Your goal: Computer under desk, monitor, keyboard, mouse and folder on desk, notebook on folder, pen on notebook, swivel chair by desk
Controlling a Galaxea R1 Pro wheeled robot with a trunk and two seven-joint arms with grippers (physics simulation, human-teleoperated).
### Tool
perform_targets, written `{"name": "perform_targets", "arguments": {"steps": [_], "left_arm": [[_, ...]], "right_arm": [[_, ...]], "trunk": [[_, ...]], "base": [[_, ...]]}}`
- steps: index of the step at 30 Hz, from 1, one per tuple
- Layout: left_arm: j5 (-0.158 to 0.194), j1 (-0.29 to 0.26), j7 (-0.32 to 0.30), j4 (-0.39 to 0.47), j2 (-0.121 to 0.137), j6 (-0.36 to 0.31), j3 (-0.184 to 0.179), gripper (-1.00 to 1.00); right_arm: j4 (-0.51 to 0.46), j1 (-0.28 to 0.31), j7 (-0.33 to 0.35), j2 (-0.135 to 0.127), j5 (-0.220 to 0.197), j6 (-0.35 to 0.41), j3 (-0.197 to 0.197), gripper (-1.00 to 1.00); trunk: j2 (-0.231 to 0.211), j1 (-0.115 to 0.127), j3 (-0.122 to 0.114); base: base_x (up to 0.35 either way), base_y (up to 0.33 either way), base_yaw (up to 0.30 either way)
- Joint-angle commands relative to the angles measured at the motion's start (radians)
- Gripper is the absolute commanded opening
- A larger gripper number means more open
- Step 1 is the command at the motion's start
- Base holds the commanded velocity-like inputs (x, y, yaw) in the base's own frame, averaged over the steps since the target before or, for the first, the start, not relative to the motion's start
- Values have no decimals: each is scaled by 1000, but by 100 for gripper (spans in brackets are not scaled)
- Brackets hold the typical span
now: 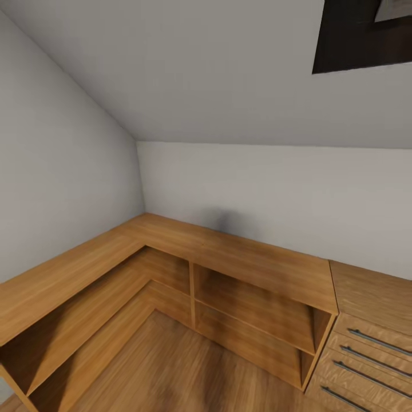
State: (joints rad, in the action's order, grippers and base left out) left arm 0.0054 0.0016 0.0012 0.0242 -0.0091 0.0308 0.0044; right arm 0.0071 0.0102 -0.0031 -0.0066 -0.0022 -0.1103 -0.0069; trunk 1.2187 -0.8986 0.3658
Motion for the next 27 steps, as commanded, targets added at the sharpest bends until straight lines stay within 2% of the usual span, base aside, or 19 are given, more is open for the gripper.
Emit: {"name": "perform_targets", "arguments": {"steps": [1,6,9,11,12,14,21,27], "left_arm": [[1,0,0,1,0,2,0,100],[-1,0,-2,35,-15,2,-2,100],[-1,0,-3,110,-30,2,-3,100],[0,0,-3,147,-32,2,-3,100],[0,0,-3,192,-34,2,-3,100],[-1,0,-3,243,-35,3,-3,100],[0,0,1,403,-42,2,-3,100],[1,-12,3,446,-43,9,-3,100]], "right_arm": [[1,1,-1,0,-1,-8,-2,100],[-12,1,-1,4,-1,-105,-3,100],[-63,1,-2,6,-2,-240,-3,100],[-99,1,-3,6,-2,-299,-4,100],[-141,1,-3,6,-3,-349,-4,100],[-185,1,-4,6,-3,-389,-4,100],[-345,10,-32,7,-18,-450,-5,100],[-400,20,-54,5,-54,-469,-5,100]], "trunk": [[-7,4,-2],[-42,23,-18],[-63,35,-27],[-77,42,-34],[-84,46,-37],[-98,54,-43],[-147,81,-65],[-189,104,-84]], "base": [[0,0,0],[0,0,0],[0,0,0],[0,0,0],[0,0,0],[0,0,0],[0,0,0],[0,0,0]]}}
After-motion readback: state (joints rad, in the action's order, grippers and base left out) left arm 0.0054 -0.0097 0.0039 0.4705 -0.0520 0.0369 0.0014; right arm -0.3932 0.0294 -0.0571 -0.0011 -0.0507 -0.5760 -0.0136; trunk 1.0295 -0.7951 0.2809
